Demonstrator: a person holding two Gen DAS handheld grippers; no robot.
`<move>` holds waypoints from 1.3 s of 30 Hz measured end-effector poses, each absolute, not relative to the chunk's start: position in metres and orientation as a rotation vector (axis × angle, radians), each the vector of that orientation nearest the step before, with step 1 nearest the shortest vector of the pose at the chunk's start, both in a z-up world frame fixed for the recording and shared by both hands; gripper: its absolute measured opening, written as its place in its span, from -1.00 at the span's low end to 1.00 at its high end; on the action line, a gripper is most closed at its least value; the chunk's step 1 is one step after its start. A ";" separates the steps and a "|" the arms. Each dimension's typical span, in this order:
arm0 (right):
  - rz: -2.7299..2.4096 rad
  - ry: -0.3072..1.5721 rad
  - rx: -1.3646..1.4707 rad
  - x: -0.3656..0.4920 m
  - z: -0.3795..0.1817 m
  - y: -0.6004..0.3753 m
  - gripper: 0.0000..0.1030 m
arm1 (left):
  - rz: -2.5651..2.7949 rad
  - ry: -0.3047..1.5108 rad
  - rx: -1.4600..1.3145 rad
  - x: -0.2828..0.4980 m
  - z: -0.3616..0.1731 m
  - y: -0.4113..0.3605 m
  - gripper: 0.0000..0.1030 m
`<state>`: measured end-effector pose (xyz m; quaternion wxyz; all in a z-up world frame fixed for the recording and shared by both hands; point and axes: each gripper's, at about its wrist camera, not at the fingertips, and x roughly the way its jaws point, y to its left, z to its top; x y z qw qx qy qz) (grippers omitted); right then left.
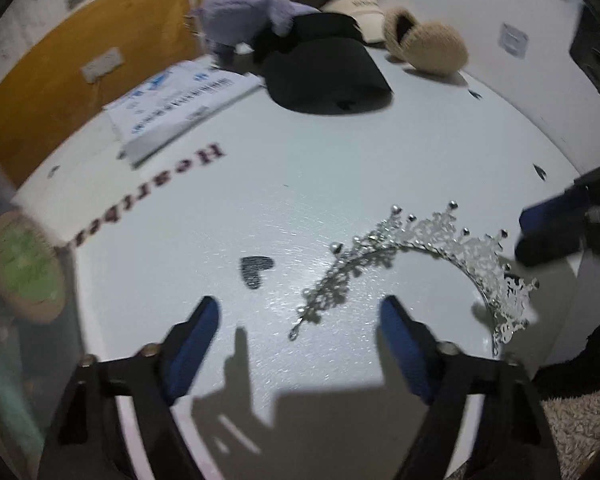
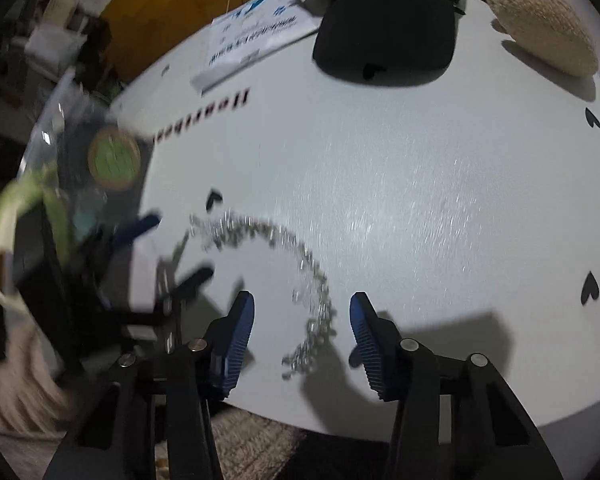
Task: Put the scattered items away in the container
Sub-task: 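Close the right tool on the tiara band while the left tool grips its other end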
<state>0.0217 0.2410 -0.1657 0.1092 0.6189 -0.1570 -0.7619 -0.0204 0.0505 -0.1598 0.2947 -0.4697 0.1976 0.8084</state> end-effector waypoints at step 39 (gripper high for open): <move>-2.458 0.027 0.980 -0.064 0.081 0.087 -0.81 | 2.688 0.673 -0.766 -0.051 0.130 -0.097 -0.79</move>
